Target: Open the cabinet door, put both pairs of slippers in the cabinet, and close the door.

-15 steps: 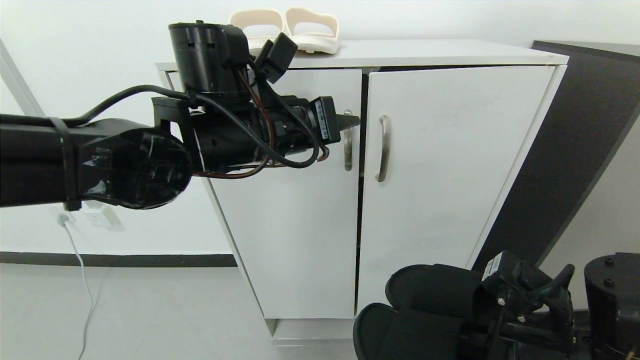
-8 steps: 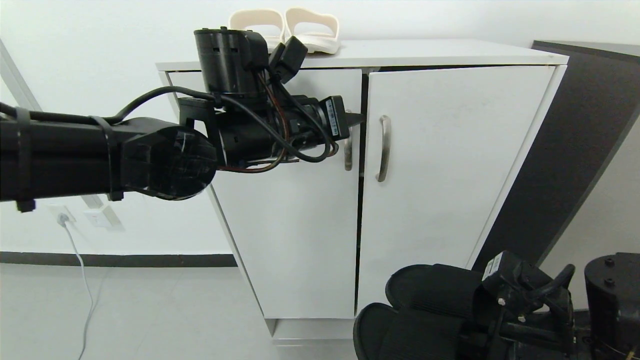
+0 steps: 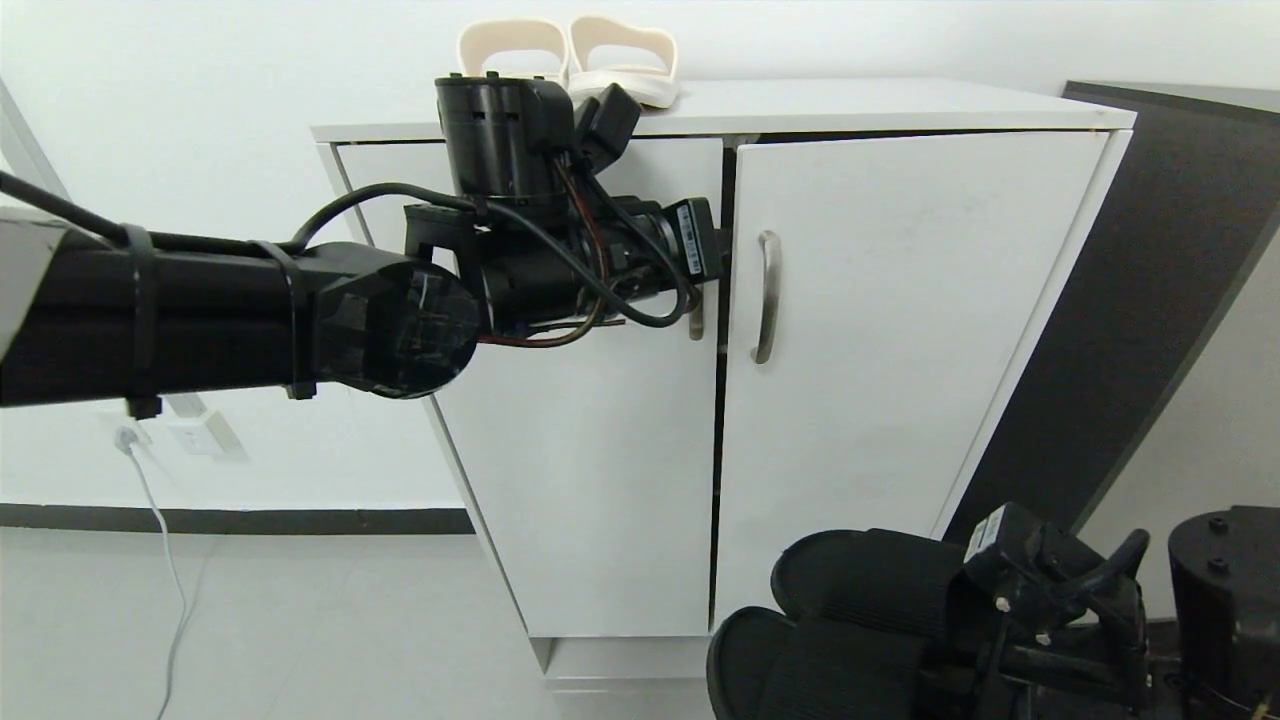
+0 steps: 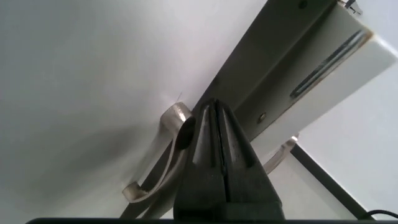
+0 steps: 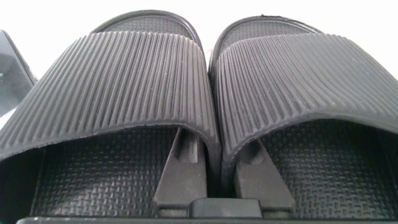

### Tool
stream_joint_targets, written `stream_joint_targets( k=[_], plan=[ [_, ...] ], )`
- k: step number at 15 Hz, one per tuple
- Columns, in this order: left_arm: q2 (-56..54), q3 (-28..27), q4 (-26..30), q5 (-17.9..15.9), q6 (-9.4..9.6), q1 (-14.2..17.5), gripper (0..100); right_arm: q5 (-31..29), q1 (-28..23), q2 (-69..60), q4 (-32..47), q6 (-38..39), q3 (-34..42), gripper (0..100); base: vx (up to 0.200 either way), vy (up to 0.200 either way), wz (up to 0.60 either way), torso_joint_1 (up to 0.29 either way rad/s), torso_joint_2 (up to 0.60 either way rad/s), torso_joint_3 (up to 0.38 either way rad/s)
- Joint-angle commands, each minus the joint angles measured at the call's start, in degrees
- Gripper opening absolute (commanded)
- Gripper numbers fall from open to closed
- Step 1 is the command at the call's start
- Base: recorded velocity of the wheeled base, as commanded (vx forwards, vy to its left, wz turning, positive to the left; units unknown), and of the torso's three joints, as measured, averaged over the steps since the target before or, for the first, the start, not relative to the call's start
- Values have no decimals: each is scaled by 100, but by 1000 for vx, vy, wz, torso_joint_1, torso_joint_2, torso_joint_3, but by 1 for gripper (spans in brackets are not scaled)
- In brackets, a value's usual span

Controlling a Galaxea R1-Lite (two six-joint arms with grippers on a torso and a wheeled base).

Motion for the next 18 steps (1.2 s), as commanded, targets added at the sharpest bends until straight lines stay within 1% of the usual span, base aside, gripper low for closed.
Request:
stream_joint_targets(
  k=[1,4,6,8,9,10,11,12,13,14,15,16,18],
  plan=[
    [62,-16,8,5,-10,-1,0,3,2,20,-3,3,2,0,0,0,0,0,0,0],
    [44,-7,-1,14,-36,-1,0,3,29,46,14,-6,55,0,0,0,0,0,0,0],
    [53,19,-1,23,-54,-1,0,12,81,55,14,3,81,0,-200,0,0,2,2,2],
    [18,81,-1,40,-133,-10,0,3,99,55,14,-6,99,0,-200,0,0,2,0,5],
    [-44,239,-88,225,-142,-142,0,3,152,55,14,-6,134,0,-200,0,0,7,-2,2],
    [-87,362,-220,304,-142,-326,0,12,196,46,14,-6,161,0,-200,0,0,7,-7,2],
    [-114,590,-519,339,-124,-722,0,12,283,46,6,-15,240,0,-200,0,0,-2,7,2],
    [-96,652,-625,339,-124,-907,0,12,327,46,6,-32,257,0,-200,0,0,2,2,2],
    [123,661,-1002,339,-142,-1320,0,12,398,46,6,-32,292,0,-200,0,0,-7,7,-7],
    [264,652,-1319,348,-151,-1425,0,12,398,46,6,-32,319,0,-200,0,0,7,2,2],
    [352,661,-1539,365,-151,-1434,0,12,398,38,-3,-32,336,0,0,0,0,0,0,0],
    [334,687,-1635,383,-151,-1381,0,12,398,29,-3,-32,336,0,0,0,0,0,0,0],
    [317,722,-1653,673,-133,-1170,0,12,389,64,-3,-32,319,0,0,0,0,0,0,0]
  ],
)
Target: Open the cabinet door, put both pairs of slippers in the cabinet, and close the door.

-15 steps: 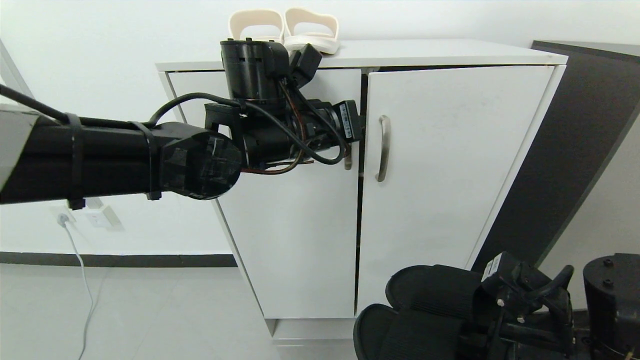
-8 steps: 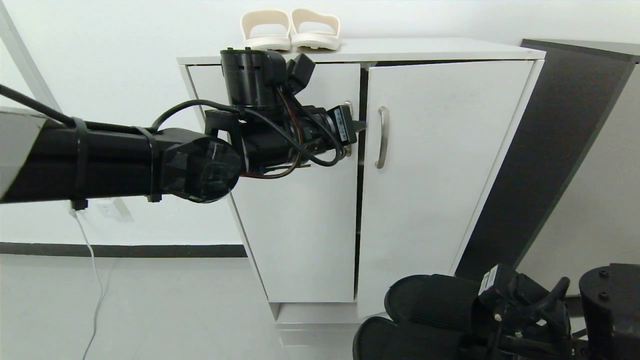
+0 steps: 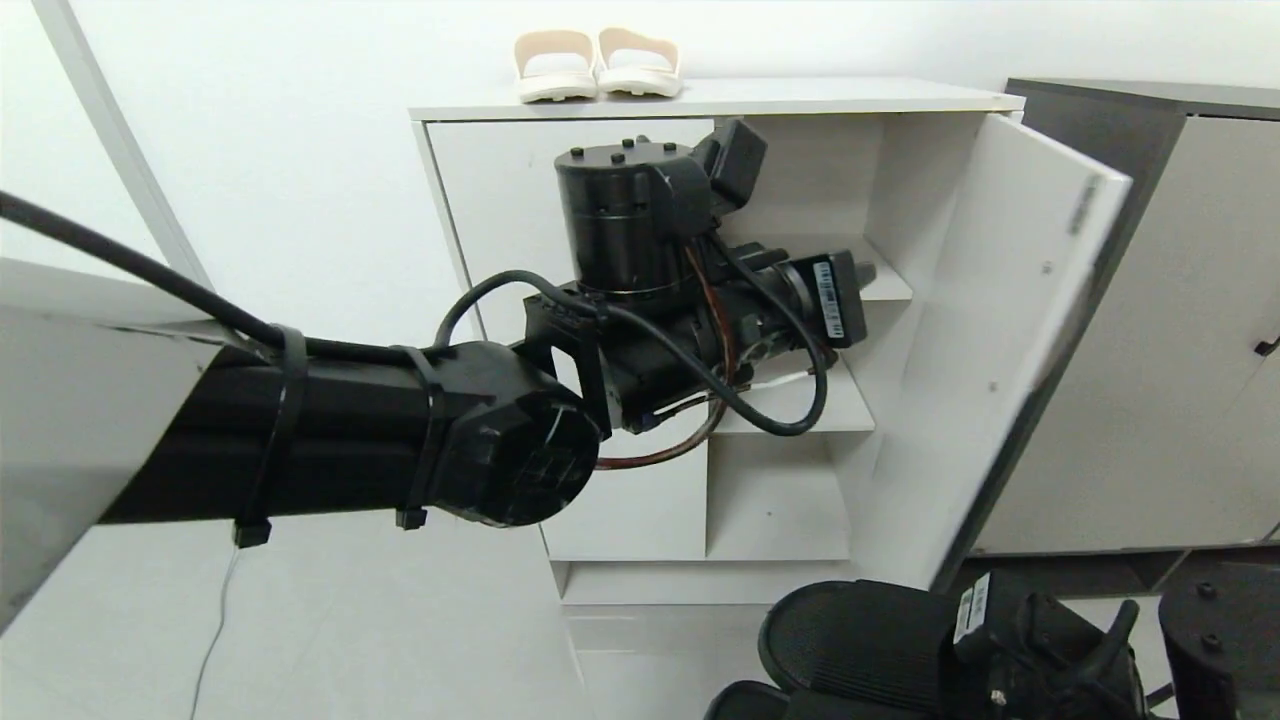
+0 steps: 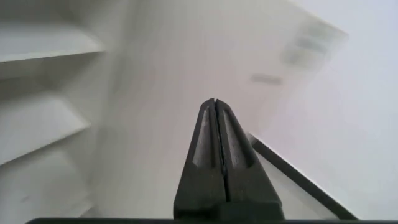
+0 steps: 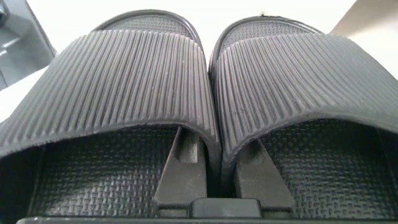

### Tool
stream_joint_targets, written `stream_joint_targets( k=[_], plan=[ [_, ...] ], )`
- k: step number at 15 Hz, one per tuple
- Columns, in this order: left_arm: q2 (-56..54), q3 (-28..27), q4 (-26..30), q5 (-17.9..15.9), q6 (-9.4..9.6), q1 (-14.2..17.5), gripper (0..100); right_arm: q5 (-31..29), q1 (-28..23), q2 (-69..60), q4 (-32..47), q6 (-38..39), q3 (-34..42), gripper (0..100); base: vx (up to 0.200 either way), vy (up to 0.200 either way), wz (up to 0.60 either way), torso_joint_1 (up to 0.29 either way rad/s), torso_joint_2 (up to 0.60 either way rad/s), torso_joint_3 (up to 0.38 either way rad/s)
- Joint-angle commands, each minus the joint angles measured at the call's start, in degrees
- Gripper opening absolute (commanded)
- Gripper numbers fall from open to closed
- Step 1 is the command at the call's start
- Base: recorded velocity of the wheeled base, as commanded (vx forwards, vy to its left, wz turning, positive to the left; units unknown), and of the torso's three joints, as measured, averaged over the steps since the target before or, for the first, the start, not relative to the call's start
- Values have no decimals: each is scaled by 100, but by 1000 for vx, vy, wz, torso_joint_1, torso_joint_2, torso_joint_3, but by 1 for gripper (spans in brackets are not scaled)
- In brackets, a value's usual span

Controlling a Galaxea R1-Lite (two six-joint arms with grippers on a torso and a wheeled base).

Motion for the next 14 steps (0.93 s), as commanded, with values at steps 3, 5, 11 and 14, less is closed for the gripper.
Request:
stream_joint_targets(
  k=[3,5,11,14],
  plan=[
    [-330,407,-308,387,12,250,0,-151,-197,328,-51,60,-322,0,0,0,0,0,0,0],
    [-839,837,-299,387,12,460,0,-625,-434,565,-104,244,-638,0,0,0,0,0,0,0],
    [-2773,2604,-237,422,408,1357,0,-2822,-724,1655,-192,1361,-2036,0,0,0,0,0,0,0],
    [-3872,3518,158,589,522,1805,0,-3359,-1032,2015,-192,1510,-2484,0,0,0,0,0,0,0]
  ],
)
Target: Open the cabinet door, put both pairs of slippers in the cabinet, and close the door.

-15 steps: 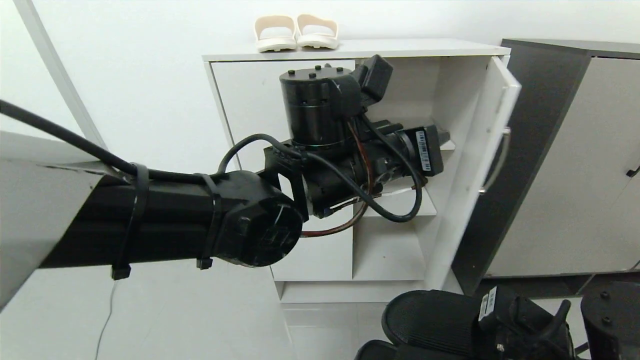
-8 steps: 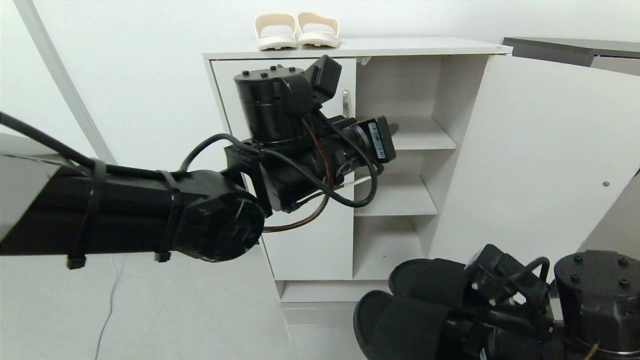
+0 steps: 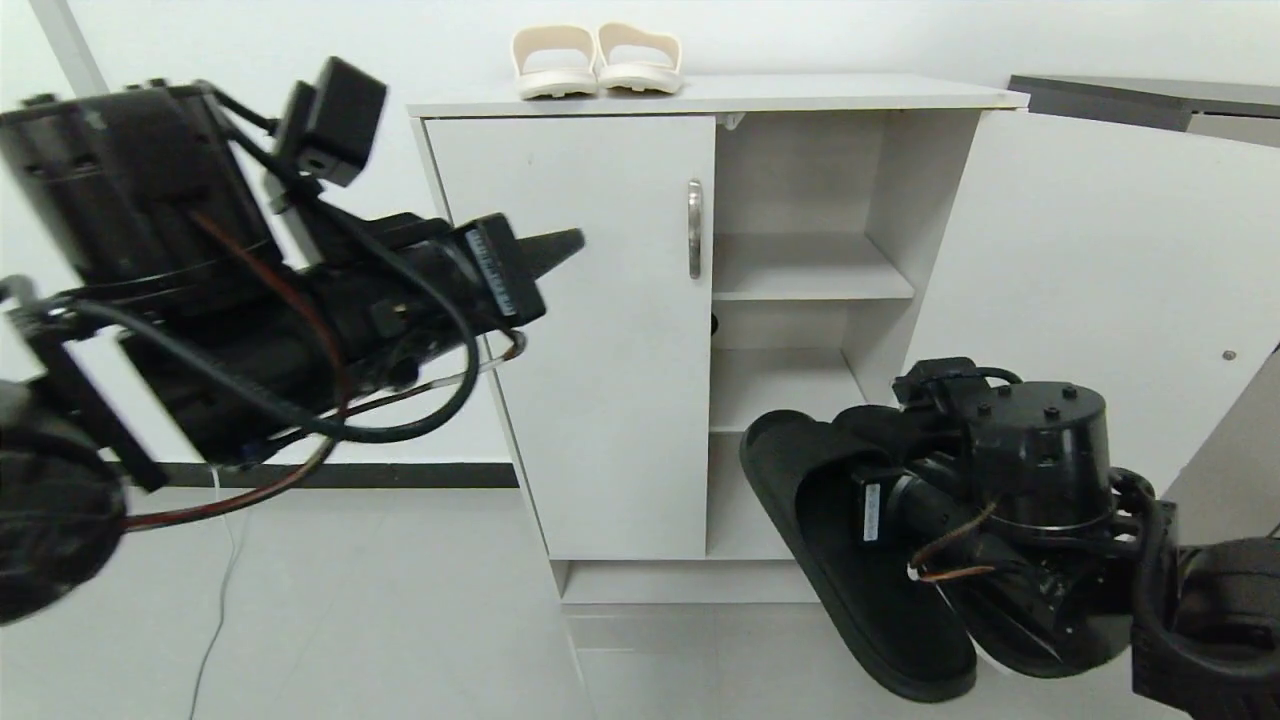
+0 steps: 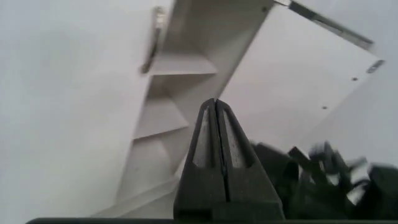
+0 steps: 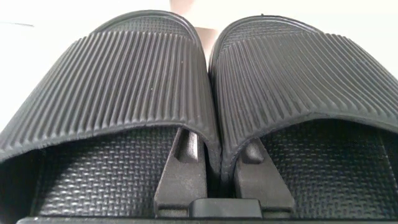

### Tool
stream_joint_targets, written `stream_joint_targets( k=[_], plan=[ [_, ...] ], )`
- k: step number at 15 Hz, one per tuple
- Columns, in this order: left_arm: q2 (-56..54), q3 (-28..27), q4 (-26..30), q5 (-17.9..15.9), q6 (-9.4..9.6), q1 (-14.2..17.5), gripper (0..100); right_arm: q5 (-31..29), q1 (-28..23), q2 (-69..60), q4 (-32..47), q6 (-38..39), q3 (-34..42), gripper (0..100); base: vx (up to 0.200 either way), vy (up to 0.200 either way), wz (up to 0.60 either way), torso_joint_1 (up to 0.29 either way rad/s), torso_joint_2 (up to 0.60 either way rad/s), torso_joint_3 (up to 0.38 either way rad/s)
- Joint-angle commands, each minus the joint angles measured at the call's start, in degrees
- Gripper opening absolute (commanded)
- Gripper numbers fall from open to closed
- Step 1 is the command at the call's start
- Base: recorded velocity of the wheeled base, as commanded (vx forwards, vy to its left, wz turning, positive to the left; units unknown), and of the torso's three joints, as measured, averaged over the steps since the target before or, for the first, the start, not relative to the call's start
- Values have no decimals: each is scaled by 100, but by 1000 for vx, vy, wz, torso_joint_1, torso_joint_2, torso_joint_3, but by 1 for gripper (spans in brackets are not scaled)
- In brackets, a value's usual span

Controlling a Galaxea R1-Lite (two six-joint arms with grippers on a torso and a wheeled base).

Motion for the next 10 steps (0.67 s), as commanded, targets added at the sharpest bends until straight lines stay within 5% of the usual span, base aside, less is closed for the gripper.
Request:
stream_joint_targets(
  k=[1,5,8,10],
  plan=[
    [-1518,959,466,69,67,707,0,-131,-235,455,3,37,-246,0,0,0,0,0,0,0],
    [-2985,1592,1652,174,129,1462,0,-535,-323,631,3,28,-378,0,0,0,0,0,0,0],
    [-4295,1917,2918,948,261,2034,0,-685,-323,640,3,2,-387,0,0,0,0,0,0,0],
    [-5156,2339,3357,1493,568,2324,0,-693,-314,640,3,2,-378,0,0,0,0,0,0,0]
  ],
)
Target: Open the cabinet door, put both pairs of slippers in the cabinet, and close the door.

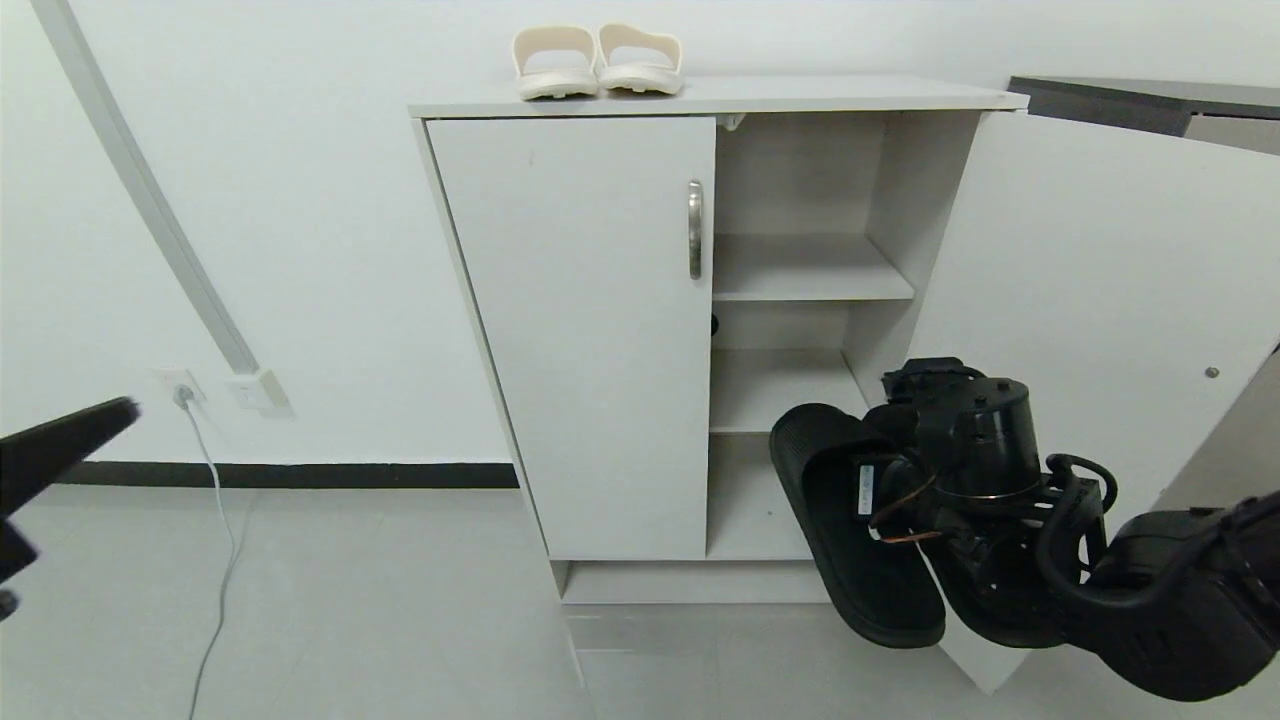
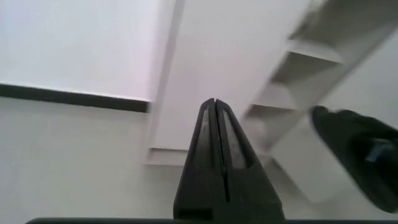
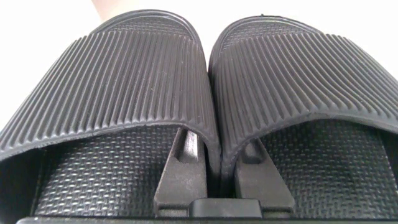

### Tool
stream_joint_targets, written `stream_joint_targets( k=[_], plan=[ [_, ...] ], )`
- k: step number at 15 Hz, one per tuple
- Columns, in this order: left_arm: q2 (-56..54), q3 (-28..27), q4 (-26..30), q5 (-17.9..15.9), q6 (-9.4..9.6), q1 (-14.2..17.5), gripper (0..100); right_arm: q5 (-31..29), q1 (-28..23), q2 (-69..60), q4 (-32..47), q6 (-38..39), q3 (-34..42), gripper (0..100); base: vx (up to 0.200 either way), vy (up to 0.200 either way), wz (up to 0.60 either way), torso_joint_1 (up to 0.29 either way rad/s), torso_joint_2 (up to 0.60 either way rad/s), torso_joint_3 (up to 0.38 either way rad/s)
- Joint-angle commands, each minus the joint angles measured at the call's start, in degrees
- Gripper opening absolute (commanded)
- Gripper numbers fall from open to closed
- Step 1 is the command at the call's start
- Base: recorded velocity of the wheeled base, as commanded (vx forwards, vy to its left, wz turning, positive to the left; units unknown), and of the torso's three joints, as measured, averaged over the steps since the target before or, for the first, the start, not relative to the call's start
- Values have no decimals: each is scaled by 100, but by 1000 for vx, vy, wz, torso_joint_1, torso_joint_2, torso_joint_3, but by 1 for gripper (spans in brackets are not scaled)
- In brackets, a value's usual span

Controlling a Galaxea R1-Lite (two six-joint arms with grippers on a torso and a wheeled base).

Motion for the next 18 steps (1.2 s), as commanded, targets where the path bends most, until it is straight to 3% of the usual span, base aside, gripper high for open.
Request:
stream_joint_targets(
  k=[1,3,5,7,9,11,12,13,15,16,17,18],
  plan=[
    [-1675,857,586,724,352,509,0,-16,5,8,-3,-1,22,0,0,0,0,0,0,0],
    [-2475,1648,639,1287,405,597,0,-7,5,0,-3,8,31,0,0,0,0,0,0,0],
    [-3038,2140,718,1357,510,860,0,-7,40,35,-3,-1,40,0,0,0,0,0,0,0],
    [-3389,2597,797,1348,695,1379,0,-16,84,105,-3,-1,58,0,0,0,0,0,0,0],
    [-3925,3151,797,1322,712,1704,0,-7,154,140,-3,17,66,0,0,0,0,0,0,0],
    [-4013,3511,630,1102,712,1704,0,-7,251,167,-3,34,66,0,0,0,0,0,0,0],
    [-4013,3511,595,522,668,1704,0,-7,295,246,-12,43,93,0,0,0,0,0,0,0],
    [-4013,3511,603,56,844,1704,0,-7,304,281,-38,43,93,0,0,0,0,0,0,0],
    [-4004,3511,639,-410,1196,1704,0,-7,304,386,-205,-1,101,0,0,0,0,0,0,0],
    [-4031,3511,656,-594,1205,1493,0,-7,304,439,-275,-10,93,0,0,0,0,0,0,0],
    [-4189,3511,665,-577,1248,931,0,-7,304,483,-319,-27,93,0,0,0,0,0,0,0],
    [-4171,3511,700,-603,1301,1001,0,-7,304,518,-328,-27,93,0,0,0,0,0,0,0]
  ],
)
